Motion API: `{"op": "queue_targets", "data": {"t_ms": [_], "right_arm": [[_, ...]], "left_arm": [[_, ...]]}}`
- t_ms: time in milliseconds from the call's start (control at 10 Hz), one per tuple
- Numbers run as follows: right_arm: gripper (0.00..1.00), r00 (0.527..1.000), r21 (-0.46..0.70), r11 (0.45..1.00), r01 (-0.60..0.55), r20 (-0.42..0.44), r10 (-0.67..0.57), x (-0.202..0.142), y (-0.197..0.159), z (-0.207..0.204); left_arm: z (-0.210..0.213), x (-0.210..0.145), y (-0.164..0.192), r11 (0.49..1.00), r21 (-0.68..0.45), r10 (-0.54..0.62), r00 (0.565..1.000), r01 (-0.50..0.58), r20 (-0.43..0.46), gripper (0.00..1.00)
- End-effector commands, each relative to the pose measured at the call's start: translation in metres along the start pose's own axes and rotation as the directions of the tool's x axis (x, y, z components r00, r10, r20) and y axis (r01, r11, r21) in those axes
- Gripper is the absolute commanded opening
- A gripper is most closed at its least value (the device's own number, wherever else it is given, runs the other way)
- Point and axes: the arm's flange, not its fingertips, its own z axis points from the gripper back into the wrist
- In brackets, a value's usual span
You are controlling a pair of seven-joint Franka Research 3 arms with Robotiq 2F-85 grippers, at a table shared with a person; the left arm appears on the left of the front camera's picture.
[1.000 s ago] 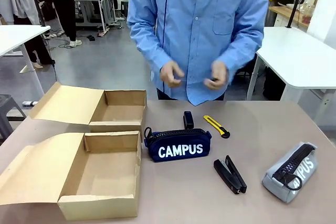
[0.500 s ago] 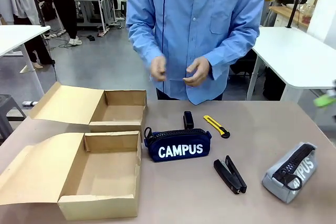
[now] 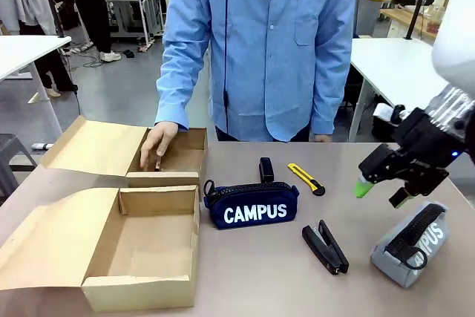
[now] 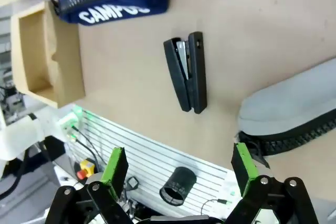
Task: Place items inside the box.
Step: Pick up a Pencil pouch or Stapler and place it inside the Mailer Box closest to the robot.
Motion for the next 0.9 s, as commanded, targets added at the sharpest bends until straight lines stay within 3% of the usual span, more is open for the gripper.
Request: {"op": "queue_targets", "data": {"t_ms": [0, 100, 200, 300, 700, 800], "right_arm": [[1.0, 0.999, 0.049, 0.999, -0.005, 0.044, 0.003, -0.004, -0.01, 0.025], [1.0, 1.0, 0.0, 1.0, 0.0, 0.0, 0.0, 0.0, 0.0, 0.0], [1.0, 0.978, -0.117, 0.982, -0.152, -0.159, 0.132, 0.002, 0.028, -0.035], [1.0, 0.936, -0.086, 0.968, -0.236, -0.288, 0.203, 0.007, 0.041, -0.076], [1.0, 0.928, -0.189, 0.964, -0.189, -0.355, 0.112, 0.02, 0.031, -0.167], [1.0, 0.946, -0.266, 0.95, -0.166, -0.314, 0.077, 0.022, 0.027, -0.174]], "left_arm": [[0.001, -0.001, -0.001, 1.0, -0.017, -0.02, 1.0, 0.02, 0.007, 1.0], [0.001, -0.001, -0.001, 1.0, -0.017, -0.02, 1.0, 0.02, 0.007, 1.0], [0.001, -0.001, -0.001, 1.0, -0.017, -0.02, 1.0, 0.02, 0.007, 1.0], [0.001, -0.001, -0.001, 1.0, -0.017, -0.02, 1.0, 0.02, 0.007, 1.0], [0.001, -0.001, -0.001, 1.0, -0.017, -0.02, 1.0, 0.02, 0.007, 1.0], [0.001, -0.001, -0.001, 1.0, -0.017, -0.02, 1.0, 0.02, 0.007, 1.0]]}}
